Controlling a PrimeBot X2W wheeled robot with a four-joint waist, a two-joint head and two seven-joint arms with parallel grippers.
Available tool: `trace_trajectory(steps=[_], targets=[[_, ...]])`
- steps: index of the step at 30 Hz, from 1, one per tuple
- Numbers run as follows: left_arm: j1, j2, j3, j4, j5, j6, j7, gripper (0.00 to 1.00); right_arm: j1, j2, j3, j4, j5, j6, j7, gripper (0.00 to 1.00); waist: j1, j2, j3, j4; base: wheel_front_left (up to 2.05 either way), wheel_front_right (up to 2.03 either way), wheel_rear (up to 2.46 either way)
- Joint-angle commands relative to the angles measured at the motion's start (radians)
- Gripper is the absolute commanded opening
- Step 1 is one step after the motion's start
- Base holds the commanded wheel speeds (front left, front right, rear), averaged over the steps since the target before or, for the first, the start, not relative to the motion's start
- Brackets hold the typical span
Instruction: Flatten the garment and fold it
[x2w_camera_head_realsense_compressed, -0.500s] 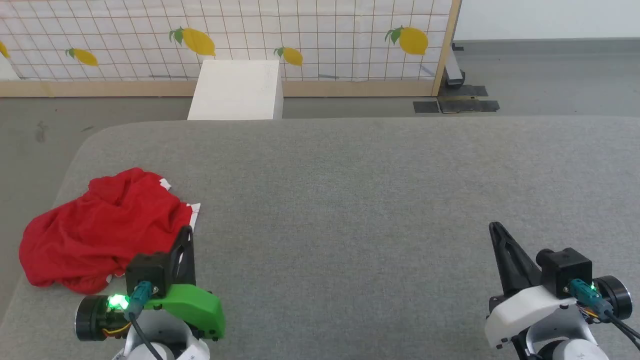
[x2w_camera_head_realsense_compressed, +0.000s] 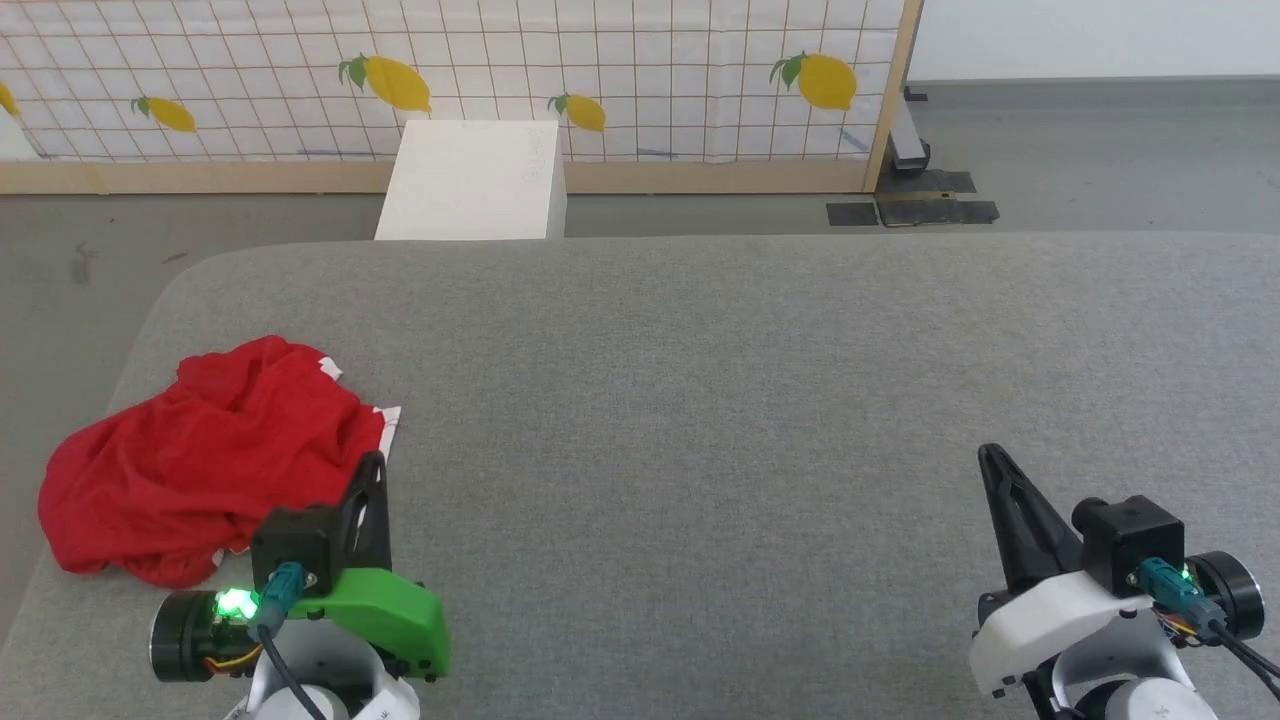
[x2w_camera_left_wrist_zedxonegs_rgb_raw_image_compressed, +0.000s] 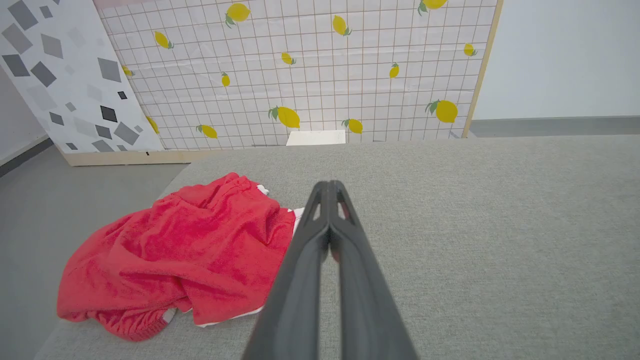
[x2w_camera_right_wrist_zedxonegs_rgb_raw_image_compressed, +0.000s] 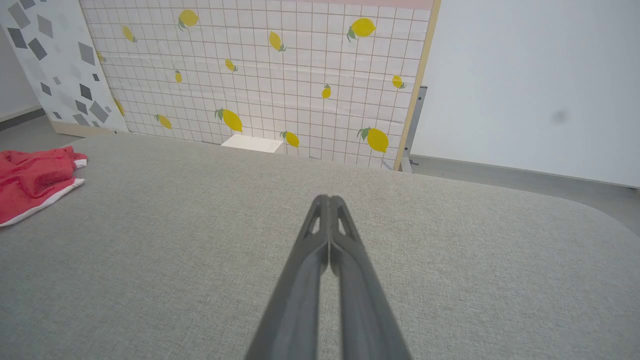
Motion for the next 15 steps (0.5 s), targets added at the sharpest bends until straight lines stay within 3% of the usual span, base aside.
trace_trajectory(steps=[1,15], targets=[[0.011,-0.003,0.003,-0.003,0.013,0.006,0.001,0.0,-0.019,0.003,0.001,-0.005,-0.006,-0.002,0.0,0.0,0.0,0.0,0.0,0.0,0.0,0.0,0.0],[0.011,-0.003,0.003,-0.003,0.013,0.006,0.001,0.0,-0.019,0.003,0.001,-0.005,-0.006,-0.002,0.0,0.0,0.0,0.0,0.0,0.0,0.0,0.0,0.0]])
